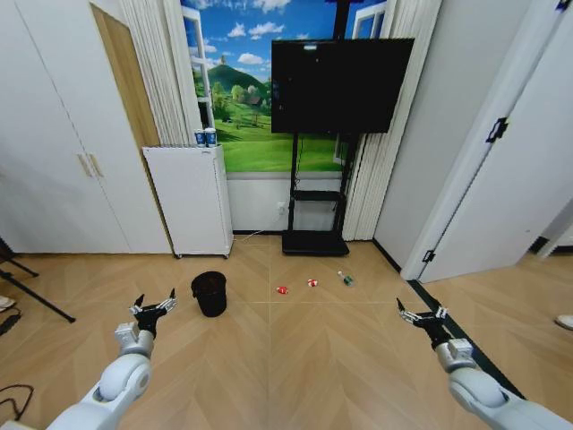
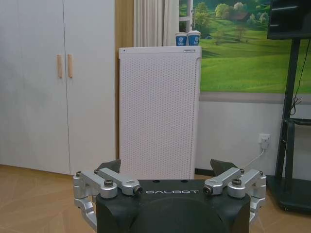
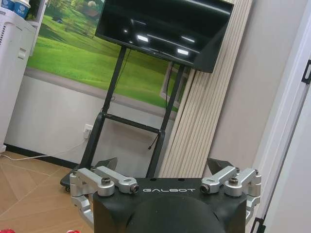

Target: Pick up the trash bin and place the garbage on the floor into it.

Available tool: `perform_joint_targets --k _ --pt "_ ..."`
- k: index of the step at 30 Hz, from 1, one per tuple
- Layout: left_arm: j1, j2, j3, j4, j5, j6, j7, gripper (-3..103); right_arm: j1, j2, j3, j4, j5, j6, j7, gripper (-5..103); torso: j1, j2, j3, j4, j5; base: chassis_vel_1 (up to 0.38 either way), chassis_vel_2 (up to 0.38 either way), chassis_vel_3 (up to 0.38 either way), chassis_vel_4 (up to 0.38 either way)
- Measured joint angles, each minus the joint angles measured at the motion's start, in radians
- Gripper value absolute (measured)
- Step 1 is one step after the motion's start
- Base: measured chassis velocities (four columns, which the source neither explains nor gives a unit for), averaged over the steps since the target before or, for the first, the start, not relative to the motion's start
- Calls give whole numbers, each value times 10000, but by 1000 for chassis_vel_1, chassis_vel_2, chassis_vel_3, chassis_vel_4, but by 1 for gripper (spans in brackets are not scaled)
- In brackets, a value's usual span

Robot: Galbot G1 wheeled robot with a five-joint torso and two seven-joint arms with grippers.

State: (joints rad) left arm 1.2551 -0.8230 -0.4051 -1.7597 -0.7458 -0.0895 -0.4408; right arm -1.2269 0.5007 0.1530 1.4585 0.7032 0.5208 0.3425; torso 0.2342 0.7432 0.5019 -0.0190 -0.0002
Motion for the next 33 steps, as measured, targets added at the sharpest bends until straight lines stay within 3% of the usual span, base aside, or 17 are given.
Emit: perform_joint_targets --k 16,19,33 --pt "-3 -71 18 22 44 28 -90 100 12 29 79 161 116 267 -199 100 0 0 0 1 1 0 0 0 0" --pt "14 -93 19 26 51 42 -113 100 98 145 78 40 -175 666 -286 100 0 0 0 1 2 0 0 0 0" --pt "33 -258 60 101 148 155 -287 100 144 229 70 -114 -980 1005 -210 100 0 0 0 2 2 0 0 0 0"
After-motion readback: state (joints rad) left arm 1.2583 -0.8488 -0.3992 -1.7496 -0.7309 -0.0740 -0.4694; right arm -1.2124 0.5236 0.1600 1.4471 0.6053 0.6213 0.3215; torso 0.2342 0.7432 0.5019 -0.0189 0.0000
